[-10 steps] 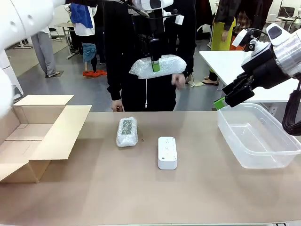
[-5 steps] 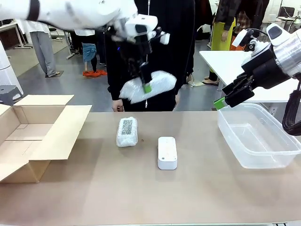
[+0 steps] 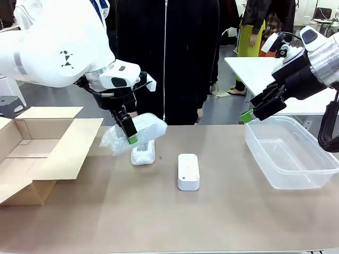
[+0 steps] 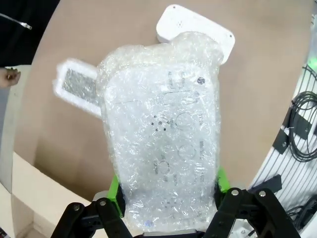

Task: Separate and place wrapped and unwrapped clocks.
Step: Pick up the Digital clock indicated by the person.

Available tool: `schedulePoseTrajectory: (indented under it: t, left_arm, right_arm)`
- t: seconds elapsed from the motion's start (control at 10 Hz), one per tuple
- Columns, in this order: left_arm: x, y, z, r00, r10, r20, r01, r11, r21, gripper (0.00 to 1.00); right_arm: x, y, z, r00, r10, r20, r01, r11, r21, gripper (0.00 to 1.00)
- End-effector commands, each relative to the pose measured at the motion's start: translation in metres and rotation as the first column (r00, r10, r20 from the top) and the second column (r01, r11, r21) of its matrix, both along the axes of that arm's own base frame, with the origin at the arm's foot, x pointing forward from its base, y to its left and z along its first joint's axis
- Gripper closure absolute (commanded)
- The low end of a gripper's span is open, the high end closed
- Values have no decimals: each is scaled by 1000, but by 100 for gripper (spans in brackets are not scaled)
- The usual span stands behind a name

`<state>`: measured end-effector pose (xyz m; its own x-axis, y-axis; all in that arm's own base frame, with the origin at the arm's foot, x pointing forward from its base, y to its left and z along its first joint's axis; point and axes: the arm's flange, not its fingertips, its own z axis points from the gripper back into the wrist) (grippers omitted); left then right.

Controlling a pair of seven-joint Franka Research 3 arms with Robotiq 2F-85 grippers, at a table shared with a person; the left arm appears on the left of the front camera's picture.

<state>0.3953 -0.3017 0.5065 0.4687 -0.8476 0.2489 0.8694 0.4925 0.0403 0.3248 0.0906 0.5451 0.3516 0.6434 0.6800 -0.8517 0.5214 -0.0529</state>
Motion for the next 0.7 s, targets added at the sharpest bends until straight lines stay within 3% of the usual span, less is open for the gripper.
schedulePoseTrajectory:
  t: [0.0, 0.6]
  left_arm:
    - [22, -20, 17, 1000, -1, -19, 1, 1000, -6, 78]
    - [22, -20, 17, 1000, -1, -19, 1, 1000, -6, 78]
  right_arm:
    - [1, 0, -2, 1000, 12, -9, -12, 1000, 20, 0]
    - [1, 0, -2, 1000, 12, -9, -12, 1000, 20, 0]
